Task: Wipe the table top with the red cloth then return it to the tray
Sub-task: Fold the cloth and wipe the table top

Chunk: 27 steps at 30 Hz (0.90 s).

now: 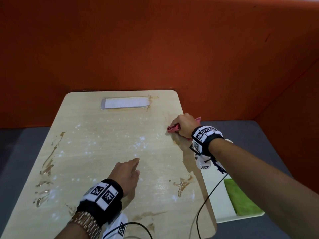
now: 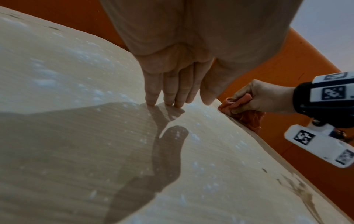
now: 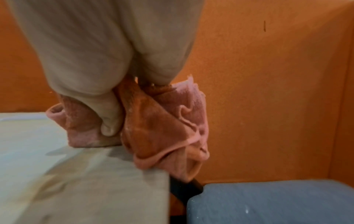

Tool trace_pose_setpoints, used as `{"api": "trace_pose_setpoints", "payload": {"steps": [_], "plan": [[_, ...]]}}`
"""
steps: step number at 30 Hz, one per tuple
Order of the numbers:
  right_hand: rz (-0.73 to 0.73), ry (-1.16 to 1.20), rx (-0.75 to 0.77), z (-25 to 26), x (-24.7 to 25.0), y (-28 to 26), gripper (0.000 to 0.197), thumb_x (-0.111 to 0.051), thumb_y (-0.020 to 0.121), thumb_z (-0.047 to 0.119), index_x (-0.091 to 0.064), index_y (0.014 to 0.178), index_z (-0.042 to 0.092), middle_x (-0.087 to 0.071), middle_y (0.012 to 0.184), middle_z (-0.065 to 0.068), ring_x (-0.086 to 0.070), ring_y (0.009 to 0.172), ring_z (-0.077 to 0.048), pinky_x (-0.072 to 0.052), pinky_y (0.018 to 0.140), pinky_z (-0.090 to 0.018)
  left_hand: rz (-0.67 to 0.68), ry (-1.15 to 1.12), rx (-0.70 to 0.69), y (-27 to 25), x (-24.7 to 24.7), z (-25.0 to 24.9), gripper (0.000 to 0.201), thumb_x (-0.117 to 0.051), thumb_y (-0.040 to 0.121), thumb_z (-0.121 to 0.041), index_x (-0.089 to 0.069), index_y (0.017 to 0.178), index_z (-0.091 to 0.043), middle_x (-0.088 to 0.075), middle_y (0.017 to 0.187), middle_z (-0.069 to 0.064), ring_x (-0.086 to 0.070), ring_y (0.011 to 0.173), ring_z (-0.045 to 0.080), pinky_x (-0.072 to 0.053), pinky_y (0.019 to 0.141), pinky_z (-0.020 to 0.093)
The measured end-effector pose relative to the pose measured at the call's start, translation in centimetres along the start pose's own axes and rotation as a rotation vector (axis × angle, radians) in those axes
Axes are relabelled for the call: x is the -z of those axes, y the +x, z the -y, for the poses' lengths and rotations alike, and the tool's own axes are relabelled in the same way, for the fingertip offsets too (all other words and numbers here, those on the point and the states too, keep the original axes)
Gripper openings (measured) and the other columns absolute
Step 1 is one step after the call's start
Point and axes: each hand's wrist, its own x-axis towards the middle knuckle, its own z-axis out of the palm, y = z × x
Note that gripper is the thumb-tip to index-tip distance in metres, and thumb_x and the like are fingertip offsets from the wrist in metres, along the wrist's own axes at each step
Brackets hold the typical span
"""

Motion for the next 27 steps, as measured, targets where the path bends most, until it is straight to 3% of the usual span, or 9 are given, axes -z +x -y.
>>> {"api": "trace_pose_setpoints", "payload": {"steps": [7,11,15,18,23,27], "plan": [[0.132,-0.042,0.064,0.4,0.6,-1.9,0.031,-0.064,0.077,-0.003,-0.080,0.092,0.018,-0.074,0.082,-0.007,-0.065,0.079,-0.025,-0.050,0.062,-0.033,0.024,-0.030,0.009,0.0,0.4,0.0,0.049,-0.045,0.097,-0.020,-0.036,0.146,-0.018,-0.055,0.136,0.004,-0.050,0.127,0.022,-0.042,0.106,0.034],[0.030,0.004,0.016,-0.3,1.1,-0.8,0.039,-0.059,0.079,-0.009,-0.079,0.095,0.020,-0.075,0.083,-0.004,-0.064,0.078,-0.023,-0.042,0.053,-0.025,0.017,-0.033,-0.007,0.0,0.3,0.1,0.050,-0.045,0.098,-0.019,-0.036,0.146,-0.018,-0.052,0.139,0.004,-0.051,0.126,0.021,-0.041,0.107,0.031],[-0.031,0.035,-0.008,-0.3,0.7,-0.2,0.033,-0.065,0.078,-0.004,-0.080,0.092,0.022,-0.075,0.083,-0.006,-0.066,0.078,-0.027,-0.055,0.066,-0.036,0.011,-0.017,-0.003,0.0,0.0,0.1,0.049,-0.044,0.098,-0.019,-0.035,0.146,-0.018,-0.054,0.137,0.009,-0.051,0.127,0.022,-0.041,0.107,0.030],[-0.017,0.007,-0.009,0.0,-0.1,-0.9,0.027,-0.070,0.079,0.003,-0.079,0.095,0.022,-0.075,0.087,-0.007,-0.066,0.082,-0.029,-0.053,0.066,-0.035,0.021,-0.009,0.009,0.0,0.0,0.1,0.049,-0.044,0.098,-0.018,-0.035,0.146,-0.019,-0.054,0.136,0.010,-0.048,0.129,0.023,-0.041,0.107,0.031],[0.066,0.010,0.024,-0.1,0.2,-2.2,0.029,-0.067,0.077,-0.001,-0.079,0.094,0.019,-0.074,0.084,-0.006,-0.064,0.077,-0.025,-0.048,0.062,-0.031,0.027,-0.024,0.020,0.1,0.2,-0.1,0.050,-0.044,0.098,-0.017,-0.035,0.146,-0.018,-0.052,0.139,0.007,-0.047,0.130,0.022,-0.039,0.108,0.031],[0.116,-0.004,0.056,0.2,0.6,-2.3,0.029,-0.061,0.076,-0.007,-0.077,0.079,0.017,-0.071,0.072,-0.003,-0.063,0.069,-0.024,-0.050,0.060,-0.036,0.039,-0.049,0.029,0.1,0.4,0.0,0.050,-0.045,0.097,-0.018,-0.035,0.146,-0.017,-0.052,0.139,0.008,-0.048,0.129,0.021,-0.041,0.108,0.032]]}}
